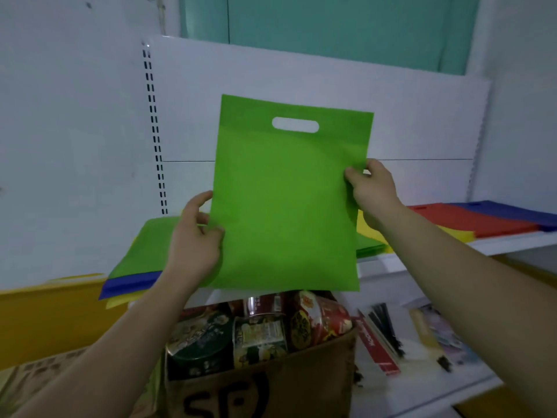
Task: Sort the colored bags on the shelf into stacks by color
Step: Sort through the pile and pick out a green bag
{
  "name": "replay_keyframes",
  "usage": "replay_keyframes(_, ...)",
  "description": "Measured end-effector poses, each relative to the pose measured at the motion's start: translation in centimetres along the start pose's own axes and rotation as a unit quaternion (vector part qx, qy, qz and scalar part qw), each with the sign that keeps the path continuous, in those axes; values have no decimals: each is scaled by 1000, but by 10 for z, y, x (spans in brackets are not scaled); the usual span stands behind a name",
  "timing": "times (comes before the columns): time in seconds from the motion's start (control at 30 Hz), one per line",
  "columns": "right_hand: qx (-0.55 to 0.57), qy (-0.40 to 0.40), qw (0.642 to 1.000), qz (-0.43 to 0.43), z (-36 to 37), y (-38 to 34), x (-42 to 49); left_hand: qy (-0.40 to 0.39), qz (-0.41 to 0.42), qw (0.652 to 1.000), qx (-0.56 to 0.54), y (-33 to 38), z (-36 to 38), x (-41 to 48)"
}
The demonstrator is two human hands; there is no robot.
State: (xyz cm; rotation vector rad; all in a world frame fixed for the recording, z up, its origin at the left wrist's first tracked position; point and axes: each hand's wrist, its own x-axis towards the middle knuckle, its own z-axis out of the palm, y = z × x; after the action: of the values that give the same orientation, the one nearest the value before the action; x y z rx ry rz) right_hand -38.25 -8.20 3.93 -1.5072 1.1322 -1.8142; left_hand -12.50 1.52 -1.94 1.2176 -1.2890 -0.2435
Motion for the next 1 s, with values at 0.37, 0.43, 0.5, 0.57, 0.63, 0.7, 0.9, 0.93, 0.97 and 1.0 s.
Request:
replay_keyframes(0.37,-26,55,998,-1,-152,26,40,-31,-11,999,-37,50,151,-34)
replay_keyframes(0.43,-29,45,998,15,-164,33,47,-28,-12,999,-33,51,167,-38)
replay_keyframes(0.5,-29,28,999,37,-168,40,54,-31,-20,999,-25,52,174,-40)
replay_keyframes(0.57,-29,4,999,44,-164,47,58,-31,-25,999,-9,52,173,-37)
replay_keyframes(0.63,-23,-24,999,43,-155,53,61,-22,-26,999,10,49,167,-30)
replay_keyframes(0.7,-21,-44,998,47,-139,59,65,-17,-28,999,26,44,158,-21)
replay_keyframes(0.9,-26,-50,997,60,-78,73,85,-18,-45,997,62,25,129,8)
replay_keyframes(0.93,-35,-50,997,56,-69,75,89,-22,-45,996,71,20,124,13)
replay_keyframes(0.97,-47,-50,996,53,-61,77,91,-29,-45,995,87,17,119,16)
replay_keyframes(1.0,-60,-51,996,53,-53,80,95,-38,-45,992,108,13,115,20)
